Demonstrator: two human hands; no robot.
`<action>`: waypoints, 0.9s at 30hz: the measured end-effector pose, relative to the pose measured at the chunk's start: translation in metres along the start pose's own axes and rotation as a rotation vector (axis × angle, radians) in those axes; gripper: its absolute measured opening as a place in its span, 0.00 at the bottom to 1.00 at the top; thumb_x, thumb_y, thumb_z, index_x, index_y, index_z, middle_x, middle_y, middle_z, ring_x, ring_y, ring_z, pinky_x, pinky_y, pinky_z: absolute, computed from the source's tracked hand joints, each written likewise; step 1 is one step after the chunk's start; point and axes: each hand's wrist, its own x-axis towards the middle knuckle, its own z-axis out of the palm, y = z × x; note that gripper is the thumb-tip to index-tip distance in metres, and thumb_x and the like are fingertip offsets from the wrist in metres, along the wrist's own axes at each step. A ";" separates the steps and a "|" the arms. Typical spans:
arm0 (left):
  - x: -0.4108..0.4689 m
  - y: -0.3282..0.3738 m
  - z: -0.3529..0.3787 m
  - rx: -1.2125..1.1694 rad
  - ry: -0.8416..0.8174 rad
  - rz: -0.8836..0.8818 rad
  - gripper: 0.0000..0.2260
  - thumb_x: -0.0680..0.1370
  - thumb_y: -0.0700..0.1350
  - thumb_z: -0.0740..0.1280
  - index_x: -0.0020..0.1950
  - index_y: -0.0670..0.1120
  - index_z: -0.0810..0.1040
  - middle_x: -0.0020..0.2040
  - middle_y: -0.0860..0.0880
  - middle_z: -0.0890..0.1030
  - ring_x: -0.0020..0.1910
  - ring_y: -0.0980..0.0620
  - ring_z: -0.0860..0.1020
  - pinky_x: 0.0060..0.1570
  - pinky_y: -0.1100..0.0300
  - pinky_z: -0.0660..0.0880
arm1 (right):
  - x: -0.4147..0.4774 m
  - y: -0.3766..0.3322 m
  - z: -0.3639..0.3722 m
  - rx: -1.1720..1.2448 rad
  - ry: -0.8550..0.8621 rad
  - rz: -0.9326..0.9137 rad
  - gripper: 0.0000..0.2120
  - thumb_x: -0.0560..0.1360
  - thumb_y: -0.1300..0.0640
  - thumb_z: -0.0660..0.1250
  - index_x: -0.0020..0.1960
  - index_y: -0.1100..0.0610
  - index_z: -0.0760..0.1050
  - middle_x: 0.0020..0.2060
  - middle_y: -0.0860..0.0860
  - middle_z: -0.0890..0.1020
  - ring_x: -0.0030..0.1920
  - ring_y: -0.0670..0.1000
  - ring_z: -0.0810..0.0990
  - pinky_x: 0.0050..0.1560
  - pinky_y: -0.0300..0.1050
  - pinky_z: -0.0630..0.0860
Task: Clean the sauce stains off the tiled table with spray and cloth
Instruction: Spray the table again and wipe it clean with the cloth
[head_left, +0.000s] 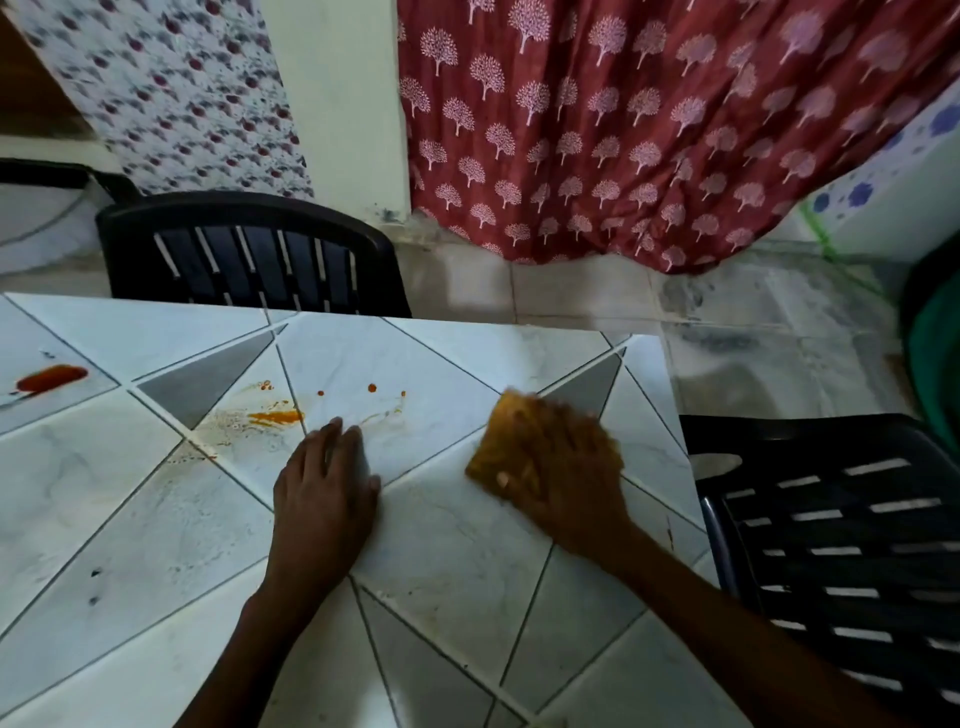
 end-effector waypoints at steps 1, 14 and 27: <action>-0.002 0.000 0.000 -0.011 0.019 -0.007 0.29 0.76 0.57 0.58 0.72 0.42 0.70 0.72 0.41 0.70 0.69 0.37 0.69 0.64 0.41 0.71 | 0.012 0.015 -0.001 -0.001 0.011 0.132 0.42 0.76 0.24 0.44 0.83 0.47 0.50 0.82 0.51 0.56 0.81 0.58 0.54 0.78 0.64 0.52; -0.028 -0.050 -0.012 0.027 0.056 -0.170 0.30 0.73 0.60 0.61 0.72 0.46 0.68 0.71 0.43 0.69 0.67 0.38 0.69 0.60 0.42 0.71 | 0.053 -0.135 0.007 0.014 0.021 -0.177 0.36 0.79 0.30 0.47 0.82 0.45 0.52 0.83 0.50 0.52 0.82 0.58 0.53 0.80 0.61 0.49; -0.035 -0.085 -0.026 0.072 0.034 -0.176 0.34 0.75 0.65 0.55 0.75 0.47 0.67 0.73 0.44 0.68 0.72 0.41 0.65 0.66 0.43 0.65 | 0.139 -0.204 0.019 0.057 0.066 0.019 0.38 0.80 0.31 0.52 0.83 0.50 0.51 0.82 0.57 0.54 0.80 0.65 0.53 0.79 0.65 0.46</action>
